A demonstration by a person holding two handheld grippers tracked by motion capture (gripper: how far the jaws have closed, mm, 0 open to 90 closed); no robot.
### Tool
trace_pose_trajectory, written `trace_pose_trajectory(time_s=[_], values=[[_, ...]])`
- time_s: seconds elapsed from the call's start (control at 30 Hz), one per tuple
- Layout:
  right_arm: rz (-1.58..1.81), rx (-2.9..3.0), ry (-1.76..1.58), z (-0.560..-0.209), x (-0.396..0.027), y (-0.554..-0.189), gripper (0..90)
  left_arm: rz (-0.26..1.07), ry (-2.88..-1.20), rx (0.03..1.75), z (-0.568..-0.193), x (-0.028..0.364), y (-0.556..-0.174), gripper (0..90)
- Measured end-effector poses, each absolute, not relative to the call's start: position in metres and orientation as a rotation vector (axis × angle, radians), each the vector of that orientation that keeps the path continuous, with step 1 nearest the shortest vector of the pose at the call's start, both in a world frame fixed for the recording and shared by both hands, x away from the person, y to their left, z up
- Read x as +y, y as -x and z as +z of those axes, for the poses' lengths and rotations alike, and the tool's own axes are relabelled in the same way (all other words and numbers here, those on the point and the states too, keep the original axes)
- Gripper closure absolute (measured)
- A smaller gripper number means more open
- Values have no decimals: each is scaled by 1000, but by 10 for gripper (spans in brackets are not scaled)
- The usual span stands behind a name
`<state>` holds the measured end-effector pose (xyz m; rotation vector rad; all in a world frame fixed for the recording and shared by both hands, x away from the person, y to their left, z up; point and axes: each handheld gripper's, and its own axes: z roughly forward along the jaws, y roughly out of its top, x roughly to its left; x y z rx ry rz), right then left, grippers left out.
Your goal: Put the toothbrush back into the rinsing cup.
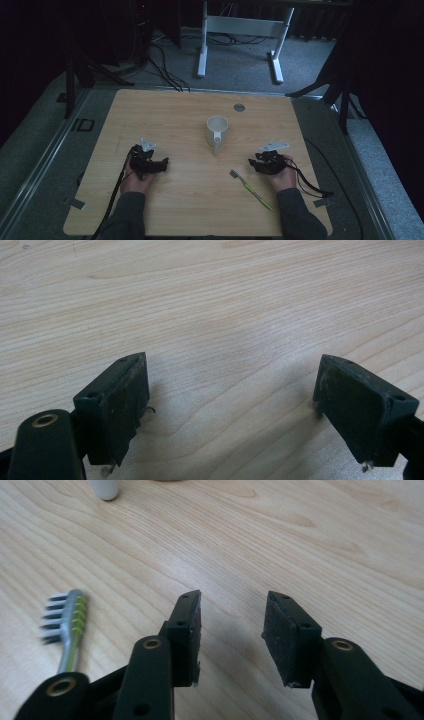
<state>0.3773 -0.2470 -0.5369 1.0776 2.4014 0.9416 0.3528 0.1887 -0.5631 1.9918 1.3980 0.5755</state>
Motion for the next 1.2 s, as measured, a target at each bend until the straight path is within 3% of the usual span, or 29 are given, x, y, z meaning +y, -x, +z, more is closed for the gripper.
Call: trace_pose_trajectory(time_s=[0.5, 1.2], values=[[976, 2340, -1083, -499, -256, -362, 581, 575, -1993, 1397, -563, 189, -353, 151], [967, 2358, -1095, -480, -255, -335, 546, 575, -1992, 1398, -563, 189, -353, 151]])
